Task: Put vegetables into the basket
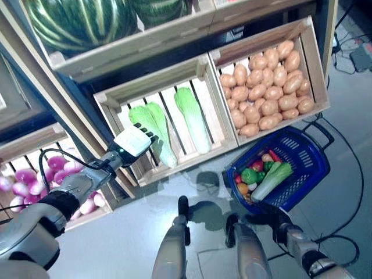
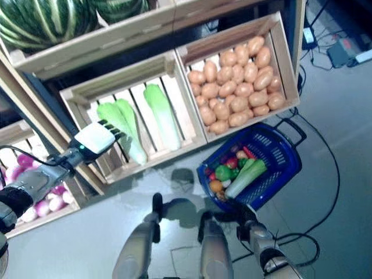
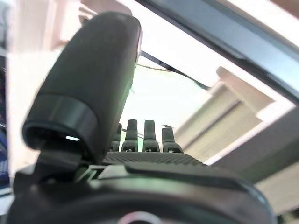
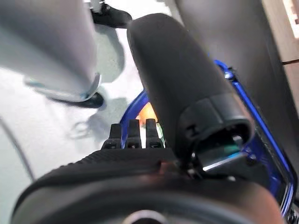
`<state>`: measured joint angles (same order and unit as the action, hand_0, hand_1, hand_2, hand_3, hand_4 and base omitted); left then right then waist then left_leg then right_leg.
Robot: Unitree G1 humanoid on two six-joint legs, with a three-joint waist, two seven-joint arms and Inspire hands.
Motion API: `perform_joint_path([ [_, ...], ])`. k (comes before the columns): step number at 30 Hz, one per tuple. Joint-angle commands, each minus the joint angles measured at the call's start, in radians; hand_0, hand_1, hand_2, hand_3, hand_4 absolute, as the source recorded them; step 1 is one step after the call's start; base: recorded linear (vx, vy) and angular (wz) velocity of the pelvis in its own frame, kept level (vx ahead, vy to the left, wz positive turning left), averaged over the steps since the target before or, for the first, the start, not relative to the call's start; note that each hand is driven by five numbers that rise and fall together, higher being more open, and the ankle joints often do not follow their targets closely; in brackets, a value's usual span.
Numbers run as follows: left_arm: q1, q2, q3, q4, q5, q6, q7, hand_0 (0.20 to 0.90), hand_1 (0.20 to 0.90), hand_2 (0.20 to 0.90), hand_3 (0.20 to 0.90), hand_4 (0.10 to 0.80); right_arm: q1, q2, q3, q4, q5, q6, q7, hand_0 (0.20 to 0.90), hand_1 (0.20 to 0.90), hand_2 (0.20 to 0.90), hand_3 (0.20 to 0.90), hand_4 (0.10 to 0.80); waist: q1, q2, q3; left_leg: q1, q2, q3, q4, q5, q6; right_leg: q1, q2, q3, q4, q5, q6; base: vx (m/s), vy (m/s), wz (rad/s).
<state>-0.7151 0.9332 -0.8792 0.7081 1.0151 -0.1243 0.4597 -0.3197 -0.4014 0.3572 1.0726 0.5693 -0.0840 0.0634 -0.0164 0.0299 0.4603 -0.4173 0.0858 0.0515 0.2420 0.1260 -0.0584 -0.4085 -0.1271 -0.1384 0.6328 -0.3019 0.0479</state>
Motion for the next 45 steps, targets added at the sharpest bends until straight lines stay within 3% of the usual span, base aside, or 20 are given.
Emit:
perform_joint_path([
  [1,-0.099,-0.032,0.077,0.037,0.058,0.082,0.101,0.900,0.900,0.900,0.900,0.800,0.006,-0.059,0.008,-0.086,0.059,-0.038,-0.034,0.900,0.900,0.900,0.900,0.800,-0.032,-0.021,-0.015,-0.085,0.044,0.014,0.295,-0.219,-0.023,-0.028,-0.012,0.041,-0.070,0.130,-0.019,-0.087,0.079,-0.05],
  [5,-0.127,-0.055,0.074,0.122,0.069,0.133,0.176,0.900,0.900,0.900,0.900,0.800,-0.020,-0.073,0.006,-0.139,0.075,-0.025,-0.048,0.900,0.900,0.900,0.900,0.800,-0.040,-0.038,0.006,-0.160,0.037,0.014,0.388,-0.260,-0.016,-0.121,-0.017,0.057,0.048,0.096,-0.011,-0.036,0.083,-0.10],
  [14,-0.116,-0.057,0.118,0.155,0.107,0.104,0.351,0.900,0.900,0.900,0.900,0.800,-0.005,-0.106,-0.018,-0.225,0.087,-0.011,-0.069,0.900,0.900,0.900,0.900,0.800,-0.046,-0.049,0.043,-0.256,0.033,0.006,0.500,-0.316,-0.015,-0.238,-0.031,0.070,0.173,0.064,0.001,-0.010,0.042,-0.02],
  [29,-0.144,-0.058,0.080,0.150,0.227,0.187,0.252,0.900,0.900,0.900,0.900,0.800,0.011,-0.158,-0.049,-0.341,0.141,0.004,-0.087,0.900,0.900,0.900,0.900,0.800,-0.075,-0.054,0.060,-0.346,0.033,0.011,0.548,-0.337,-0.018,-0.345,-0.028,0.087,0.227,0.064,0.014,0.004,0.044,-0.02],
  [45,-0.210,0.066,0.078,0.081,0.294,0.204,0.131,0.900,0.900,0.900,0.900,0.800,0.061,-0.185,-0.080,-0.366,0.184,-0.002,-0.073,0.900,0.900,0.900,0.900,0.800,-0.092,-0.036,0.060,-0.376,0.033,0.027,0.547,-0.337,-0.020,-0.388,-0.034,0.097,0.223,0.082,0.024,-0.002,0.008,-0.02],
])
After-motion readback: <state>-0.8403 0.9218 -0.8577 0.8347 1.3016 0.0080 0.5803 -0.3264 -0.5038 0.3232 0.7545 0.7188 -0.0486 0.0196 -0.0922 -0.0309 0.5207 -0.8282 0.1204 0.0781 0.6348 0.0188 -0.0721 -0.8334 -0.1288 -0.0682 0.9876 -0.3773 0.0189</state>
